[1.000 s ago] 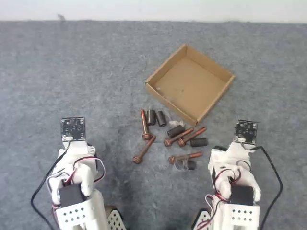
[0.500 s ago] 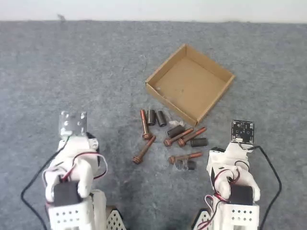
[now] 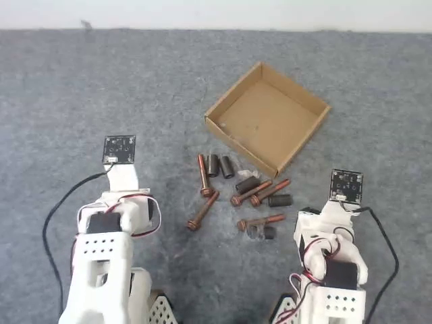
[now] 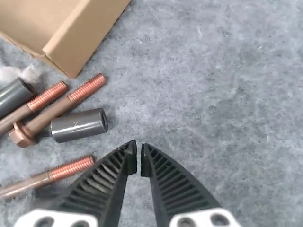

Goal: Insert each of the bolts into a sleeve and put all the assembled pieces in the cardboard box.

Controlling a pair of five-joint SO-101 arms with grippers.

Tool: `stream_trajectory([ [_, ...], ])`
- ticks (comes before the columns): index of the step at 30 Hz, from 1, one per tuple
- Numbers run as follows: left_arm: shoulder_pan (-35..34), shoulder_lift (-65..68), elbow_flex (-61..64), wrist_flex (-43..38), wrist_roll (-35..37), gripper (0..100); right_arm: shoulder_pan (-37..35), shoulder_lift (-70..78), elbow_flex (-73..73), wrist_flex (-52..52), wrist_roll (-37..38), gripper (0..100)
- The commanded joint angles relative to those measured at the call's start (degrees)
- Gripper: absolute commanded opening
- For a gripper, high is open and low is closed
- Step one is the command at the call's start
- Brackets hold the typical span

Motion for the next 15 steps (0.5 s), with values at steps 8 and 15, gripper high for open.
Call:
stream_trajectory([
  [8,0.35,0.35,-1.63,-1.49,0.88,19,2.68,-0.92,0.79,-5.05,23.12,0.6],
  [15,0.35,0.35,-1.54,-1.49,0.88,19,-0.22,-0.66,-0.7,-12.79,36.13,0.6],
])
